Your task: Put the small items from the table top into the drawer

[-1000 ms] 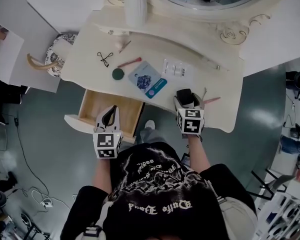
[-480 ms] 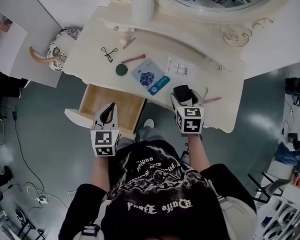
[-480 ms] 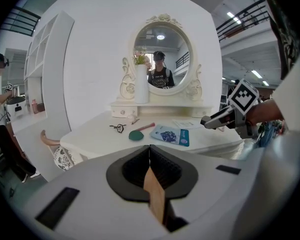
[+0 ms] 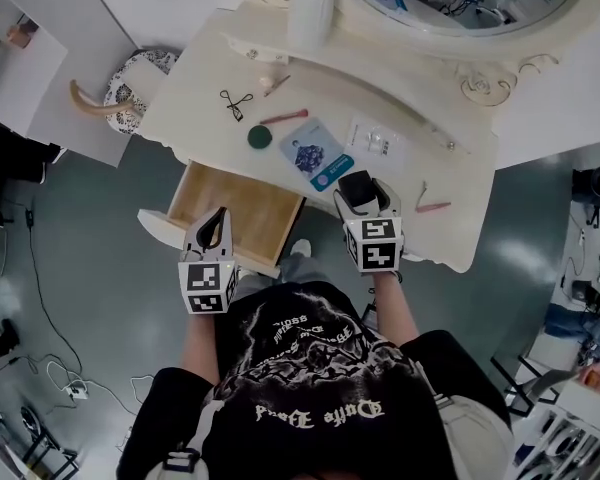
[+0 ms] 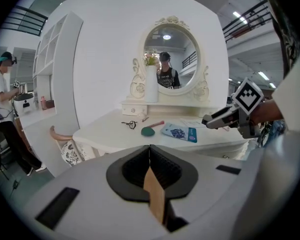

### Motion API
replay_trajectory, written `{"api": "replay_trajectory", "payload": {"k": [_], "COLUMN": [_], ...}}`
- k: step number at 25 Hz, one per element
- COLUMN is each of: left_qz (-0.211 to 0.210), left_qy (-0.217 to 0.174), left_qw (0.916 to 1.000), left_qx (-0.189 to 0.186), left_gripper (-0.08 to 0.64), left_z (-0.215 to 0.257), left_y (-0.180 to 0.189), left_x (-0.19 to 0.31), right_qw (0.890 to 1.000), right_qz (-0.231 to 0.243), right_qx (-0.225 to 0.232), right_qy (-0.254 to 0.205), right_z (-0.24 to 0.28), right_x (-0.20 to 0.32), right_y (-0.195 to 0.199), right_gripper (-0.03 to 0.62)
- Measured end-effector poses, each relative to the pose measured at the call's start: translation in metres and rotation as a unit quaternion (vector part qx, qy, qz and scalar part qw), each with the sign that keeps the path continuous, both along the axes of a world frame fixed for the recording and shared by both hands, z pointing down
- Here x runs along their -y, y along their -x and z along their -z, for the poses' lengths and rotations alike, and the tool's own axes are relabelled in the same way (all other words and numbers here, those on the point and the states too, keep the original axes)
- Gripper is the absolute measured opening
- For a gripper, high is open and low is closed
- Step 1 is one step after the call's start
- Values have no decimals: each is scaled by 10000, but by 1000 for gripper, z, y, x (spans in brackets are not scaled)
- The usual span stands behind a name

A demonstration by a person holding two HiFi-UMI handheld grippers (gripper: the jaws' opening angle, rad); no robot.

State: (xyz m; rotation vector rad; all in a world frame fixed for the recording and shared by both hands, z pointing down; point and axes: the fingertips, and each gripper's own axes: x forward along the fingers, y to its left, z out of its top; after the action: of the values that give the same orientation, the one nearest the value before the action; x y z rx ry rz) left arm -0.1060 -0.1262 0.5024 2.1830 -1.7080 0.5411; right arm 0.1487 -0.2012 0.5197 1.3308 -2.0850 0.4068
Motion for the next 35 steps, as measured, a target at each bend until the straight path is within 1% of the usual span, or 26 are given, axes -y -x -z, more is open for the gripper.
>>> {"api": "replay_trajectory", "payload": {"k": [3,6,11,17,21,28,35], "left_qz": [78,162,262,493,581,817,975], "left_qy": [-15,-59,-141,-78,-57,-44,-15], "left_qw": [10000,9998,9995,9986,9982,9965,9951], "left_qx": [-35,-86,-97,-170,-130,-163,-161], "left_gripper": [15,15,15,15,15,15,15], "left_z": [0,3,8,2,-1,0,-1], "left_y": [9,17,32,50,59,80,92], "left_x": [-2,-1,1,-7,-11,-21,-27], "right_qw": [9999,9994,9986,9969,9954,9913,9852], "right_qz": [167,341,519,776,945,1311,1708], "right_qx": [10,-94,-77,-155,-159,-86,-61], "right_qy": [-22,-52,-31,-11,4,-22,155], "right_z": [2,3,4,4,3,4,-4], "right_x": [0,0,1,1,-2,-9,-16], "right_y": [15,29,49,70,82,114,142], "right_gripper": [334,334,334,334,334,334,334]}}
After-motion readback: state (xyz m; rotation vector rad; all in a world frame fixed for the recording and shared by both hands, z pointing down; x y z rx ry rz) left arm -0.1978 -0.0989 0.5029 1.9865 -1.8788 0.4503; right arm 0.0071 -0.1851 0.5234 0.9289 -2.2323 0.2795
